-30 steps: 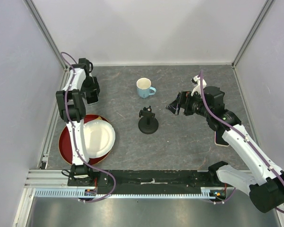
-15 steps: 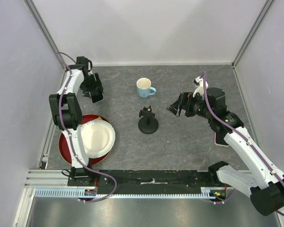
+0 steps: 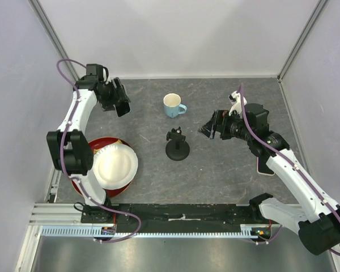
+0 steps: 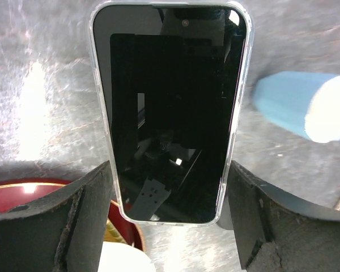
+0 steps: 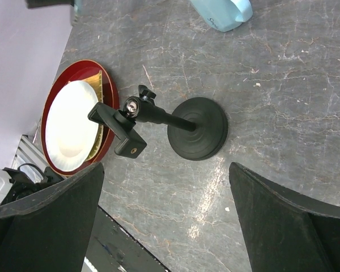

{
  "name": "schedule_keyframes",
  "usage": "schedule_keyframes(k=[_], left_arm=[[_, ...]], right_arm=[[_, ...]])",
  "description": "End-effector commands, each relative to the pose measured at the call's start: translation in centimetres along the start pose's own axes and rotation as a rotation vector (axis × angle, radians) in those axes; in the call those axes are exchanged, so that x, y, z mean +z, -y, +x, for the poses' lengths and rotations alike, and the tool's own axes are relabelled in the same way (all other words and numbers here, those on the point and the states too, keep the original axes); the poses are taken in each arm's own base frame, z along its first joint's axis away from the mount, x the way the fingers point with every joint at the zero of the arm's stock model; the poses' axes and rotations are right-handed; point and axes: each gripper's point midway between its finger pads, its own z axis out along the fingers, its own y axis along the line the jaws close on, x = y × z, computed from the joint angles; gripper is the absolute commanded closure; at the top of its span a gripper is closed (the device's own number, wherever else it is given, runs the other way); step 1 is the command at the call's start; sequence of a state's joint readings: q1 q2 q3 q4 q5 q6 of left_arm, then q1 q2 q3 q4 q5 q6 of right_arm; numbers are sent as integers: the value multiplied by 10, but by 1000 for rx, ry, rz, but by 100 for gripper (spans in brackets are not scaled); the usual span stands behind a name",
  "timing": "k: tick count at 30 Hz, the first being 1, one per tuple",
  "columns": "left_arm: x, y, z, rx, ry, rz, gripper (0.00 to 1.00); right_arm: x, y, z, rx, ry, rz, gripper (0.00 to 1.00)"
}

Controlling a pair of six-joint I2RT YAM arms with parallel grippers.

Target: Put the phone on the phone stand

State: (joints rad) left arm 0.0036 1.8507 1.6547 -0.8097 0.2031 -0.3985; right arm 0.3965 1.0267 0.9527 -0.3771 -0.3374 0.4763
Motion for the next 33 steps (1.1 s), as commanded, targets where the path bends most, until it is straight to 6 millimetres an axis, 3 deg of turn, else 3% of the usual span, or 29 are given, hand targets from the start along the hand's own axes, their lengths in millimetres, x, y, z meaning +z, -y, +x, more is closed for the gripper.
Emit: schedule_keyframes(k=[1,7,12,18,25,26,30,33], left_arm=[[-80,85,-40,68,224,257,98],[-122,145,-15,178,304,374,98],[-147,188,11,253,348,469,98],[-173,216,24,321,403,557,98],[-178,224,40,385,445,622,98],[-178,224,41,389,452,631,98],[-174,220,54,401,461,651,98],[-173,217,57,405,476,653,98]], right_arm=[[-4,-14,-21,-16,43,-30,2],[8,-9,-15,-8,-25,-14,2],[8,-17,-24,-25,-29,-32,2],[11,-30,-46,-34,1,-31,2],[31,-61,-93,50,132,13,6],[30,-68,-108,56,182,27,7],[46,-99,-127,85,260,2,23],[58,-111,-139,107,299,-6,32]])
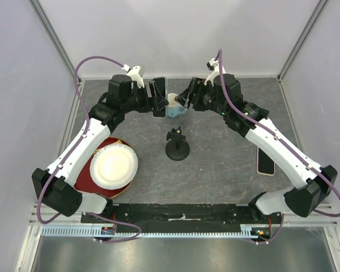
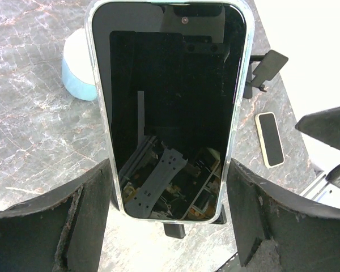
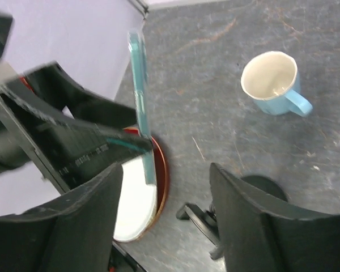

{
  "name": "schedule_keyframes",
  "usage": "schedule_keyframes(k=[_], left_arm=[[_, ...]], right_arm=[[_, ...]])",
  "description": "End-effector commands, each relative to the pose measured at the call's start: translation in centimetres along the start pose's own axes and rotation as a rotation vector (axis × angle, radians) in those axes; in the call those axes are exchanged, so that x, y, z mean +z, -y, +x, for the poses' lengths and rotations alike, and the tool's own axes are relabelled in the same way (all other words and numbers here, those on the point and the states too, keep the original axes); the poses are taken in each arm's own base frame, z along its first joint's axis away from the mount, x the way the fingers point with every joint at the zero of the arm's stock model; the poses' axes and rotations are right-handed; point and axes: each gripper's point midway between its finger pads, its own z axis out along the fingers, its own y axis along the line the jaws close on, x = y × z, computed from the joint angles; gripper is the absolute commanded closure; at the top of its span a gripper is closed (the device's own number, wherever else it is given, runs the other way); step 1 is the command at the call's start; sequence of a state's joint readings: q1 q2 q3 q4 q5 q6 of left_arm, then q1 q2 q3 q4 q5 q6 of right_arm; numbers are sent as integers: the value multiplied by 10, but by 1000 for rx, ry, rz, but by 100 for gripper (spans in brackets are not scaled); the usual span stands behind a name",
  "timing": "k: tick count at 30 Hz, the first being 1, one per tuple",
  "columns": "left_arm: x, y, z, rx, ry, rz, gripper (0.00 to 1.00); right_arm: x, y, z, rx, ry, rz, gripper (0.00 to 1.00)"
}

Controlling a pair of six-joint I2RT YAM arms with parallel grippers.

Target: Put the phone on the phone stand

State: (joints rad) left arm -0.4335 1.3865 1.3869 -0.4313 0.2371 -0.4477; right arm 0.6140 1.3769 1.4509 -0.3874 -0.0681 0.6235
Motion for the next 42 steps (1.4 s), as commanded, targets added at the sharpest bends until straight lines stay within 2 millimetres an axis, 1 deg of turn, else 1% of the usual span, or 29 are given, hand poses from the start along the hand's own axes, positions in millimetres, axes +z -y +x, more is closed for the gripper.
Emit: schedule_keyframes(k=[1,2,4,5,7,8,10,15,21,24,28,31,34,35,37,38,39,40,41,42], left_arm=[[-23,28,-41,85,197,95,98],[-22,25,-35,87,188,92,98],[-24,24,-33,91,196,90,98],[-21,21,-27,89,186,89,98],[-21,20,-22,91,187,93,98],[-19,17,-17,90,185,94,98],[-18,17,-13,80,174,98,98],[-20,21,-12,71,171,120,98],[-22,24,-9,64,166,138,98],[-25,27,-10,63,171,151,98],[-29,31,-12,72,183,166,98],[-32,35,-12,75,190,185,98],[-33,36,-11,77,189,193,98],[-34,38,-12,79,194,197,98],[-37,41,-11,88,195,213,98],[-39,44,-13,93,201,223,98],[-42,49,-11,108,195,250,98],[-43,51,-9,117,191,268,97],[-49,58,-14,138,216,302,91],[-53,65,-11,153,212,343,69]], right_arm=[[16,-24,-43,65,172,-1,33],[18,-29,-45,62,181,-8,34],[23,-32,-50,57,208,-7,36],[26,-35,-49,53,209,-9,37],[35,-32,-47,37,209,12,39],[36,-36,-47,32,210,7,39],[42,-37,-45,22,207,12,41],[54,-43,-34,8,197,8,44],[70,-41,-14,-5,157,20,48],[74,-45,-10,-14,150,7,49],[78,-44,-3,-26,129,-1,53],[79,-49,2,-29,111,-37,58],[80,-55,6,-32,94,-72,69],[80,-55,6,-32,94,-72,75],[78,-56,5,-33,98,-77,83],[76,-57,3,-36,102,-82,92],[74,-57,4,-36,101,-83,97],[72,-57,3,-42,106,-87,100],[68,-59,-2,-43,121,-94,100],[65,-57,1,-49,121,-93,100]])
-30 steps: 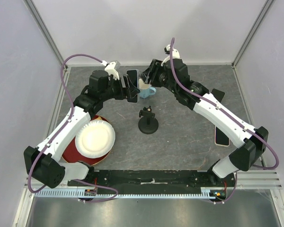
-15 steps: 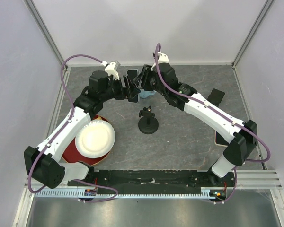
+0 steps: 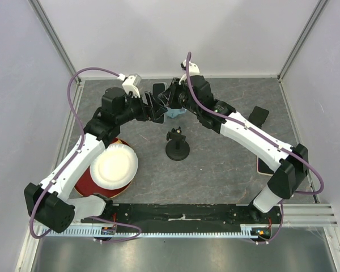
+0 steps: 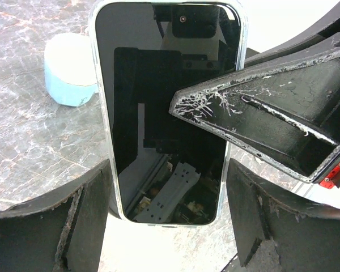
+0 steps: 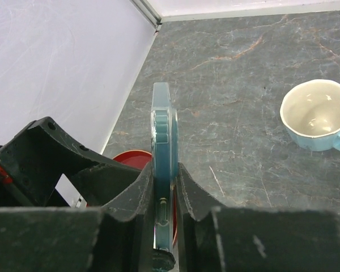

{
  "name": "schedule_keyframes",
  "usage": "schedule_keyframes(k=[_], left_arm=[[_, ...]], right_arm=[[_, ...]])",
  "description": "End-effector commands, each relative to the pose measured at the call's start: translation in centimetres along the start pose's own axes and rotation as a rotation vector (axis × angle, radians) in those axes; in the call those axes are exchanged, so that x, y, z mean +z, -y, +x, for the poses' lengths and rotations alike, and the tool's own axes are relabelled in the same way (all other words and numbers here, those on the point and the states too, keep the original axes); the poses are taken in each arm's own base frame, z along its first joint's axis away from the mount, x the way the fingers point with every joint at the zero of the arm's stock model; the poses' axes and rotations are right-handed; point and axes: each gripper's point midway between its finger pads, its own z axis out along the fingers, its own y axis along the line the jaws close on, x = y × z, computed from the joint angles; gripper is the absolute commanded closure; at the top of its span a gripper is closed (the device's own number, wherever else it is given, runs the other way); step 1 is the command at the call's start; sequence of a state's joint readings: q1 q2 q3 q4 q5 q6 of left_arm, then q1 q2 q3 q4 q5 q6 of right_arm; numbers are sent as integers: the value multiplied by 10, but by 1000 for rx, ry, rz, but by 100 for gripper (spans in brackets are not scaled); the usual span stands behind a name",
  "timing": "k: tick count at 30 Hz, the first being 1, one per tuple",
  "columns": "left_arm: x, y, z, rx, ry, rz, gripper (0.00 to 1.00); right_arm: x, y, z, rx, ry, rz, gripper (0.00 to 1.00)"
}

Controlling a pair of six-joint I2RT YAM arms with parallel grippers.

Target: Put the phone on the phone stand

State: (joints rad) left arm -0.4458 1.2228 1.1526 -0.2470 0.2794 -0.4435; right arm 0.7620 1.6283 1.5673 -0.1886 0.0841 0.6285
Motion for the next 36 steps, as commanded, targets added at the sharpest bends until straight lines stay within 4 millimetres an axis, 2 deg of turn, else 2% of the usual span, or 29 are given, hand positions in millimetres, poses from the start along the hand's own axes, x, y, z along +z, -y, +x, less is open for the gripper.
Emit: schedule_keyframes(k=[1,2,3,4,6,11,13,14,15,17,19,22,23,27,30,36], left_arm=[[-27,59,-31,114,133,265,58],[-30,63,-33,119,146,285,49],[-39,72,-38,139,173,324,34],[-42,73,-34,144,170,332,29],[-54,82,-45,188,229,367,22],[-75,89,-53,257,317,388,19],[-84,94,-55,279,348,408,17],[-86,96,-55,280,354,417,16],[-89,101,-53,286,349,447,16],[-92,107,-53,297,353,483,15],[-95,114,-49,301,332,537,14],[-99,125,-42,313,301,616,14],[-100,128,-41,317,296,638,14],[-104,139,-32,321,243,744,14],[-109,147,-26,315,203,813,14],[-110,152,-20,305,162,877,12]], right_arm=[[-17,-14,-20,-27,70,-62,100],[-24,-15,-28,-34,93,-66,100],[-27,-14,-26,-42,92,-67,100],[-30,-12,-29,-48,98,-65,100],[-42,-15,-34,-81,106,-92,100],[-76,-17,-51,-158,149,-138,100],[-85,-10,-51,-173,142,-151,100],[-95,-12,-59,-172,165,-168,100],[-96,-8,-56,-171,159,-171,100],[-108,-12,-62,-179,176,-214,100],[-113,-13,-60,-200,165,-245,100],[-126,-27,-49,-255,114,-362,100],[-135,-39,-42,-272,84,-438,100],[-156,-59,-25,-290,20,-598,100],[-170,-66,-15,-296,-12,-670,100],[-187,-74,-8,-320,-32,-745,100]])
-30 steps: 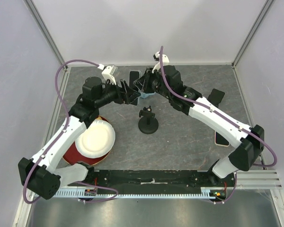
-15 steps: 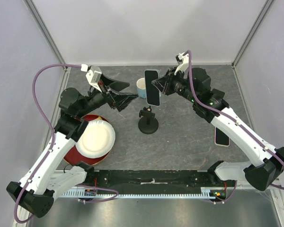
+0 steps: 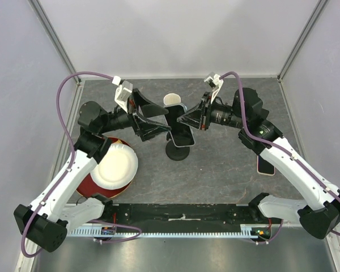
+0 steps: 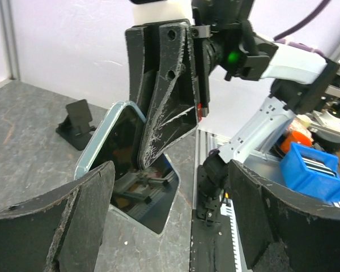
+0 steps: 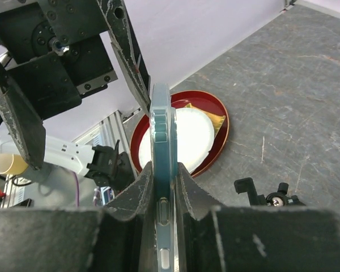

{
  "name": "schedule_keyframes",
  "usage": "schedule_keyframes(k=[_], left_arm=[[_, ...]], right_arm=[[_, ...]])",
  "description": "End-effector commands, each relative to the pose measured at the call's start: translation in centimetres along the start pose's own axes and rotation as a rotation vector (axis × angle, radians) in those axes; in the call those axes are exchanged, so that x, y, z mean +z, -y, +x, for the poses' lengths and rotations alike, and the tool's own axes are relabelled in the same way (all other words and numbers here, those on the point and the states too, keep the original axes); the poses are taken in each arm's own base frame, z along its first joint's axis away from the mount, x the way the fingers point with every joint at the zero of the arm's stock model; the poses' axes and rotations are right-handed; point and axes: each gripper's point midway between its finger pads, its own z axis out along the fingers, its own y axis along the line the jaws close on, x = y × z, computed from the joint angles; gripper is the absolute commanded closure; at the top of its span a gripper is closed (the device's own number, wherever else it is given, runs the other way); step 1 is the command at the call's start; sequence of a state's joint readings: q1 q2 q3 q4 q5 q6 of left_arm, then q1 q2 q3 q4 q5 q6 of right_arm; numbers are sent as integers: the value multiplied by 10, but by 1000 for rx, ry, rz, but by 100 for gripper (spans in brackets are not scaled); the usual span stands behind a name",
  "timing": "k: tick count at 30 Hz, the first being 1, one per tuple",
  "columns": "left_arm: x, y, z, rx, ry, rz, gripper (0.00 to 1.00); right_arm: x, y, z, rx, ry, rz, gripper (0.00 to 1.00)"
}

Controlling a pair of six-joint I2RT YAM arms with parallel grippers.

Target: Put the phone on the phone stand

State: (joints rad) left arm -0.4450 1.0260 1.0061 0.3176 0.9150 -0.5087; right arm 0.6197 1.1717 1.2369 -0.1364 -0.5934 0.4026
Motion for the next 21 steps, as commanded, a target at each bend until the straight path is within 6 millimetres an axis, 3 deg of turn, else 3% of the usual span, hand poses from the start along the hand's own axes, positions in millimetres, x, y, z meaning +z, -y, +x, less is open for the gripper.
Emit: schedule_keyframes(k=[1,7,14,18,21], left_arm=[[2,16,-5,0,-6,103,12],[-1,12,-6,-23,4,110,16],[-15,-16,-24,58,111,-109,14],[-15,-34,-17,23,91,-182,13],[-12,-37,-14,5,68,-169,13]], right_arm=[[-15,-46,-24,-111,68,-183,100],[-14,-42,-23,-135,65,-170,100],[-16,-33,-15,-154,42,-129,100],[-16,-37,-14,-155,30,-160,100],[-14,-40,-17,-157,33,-180,100]])
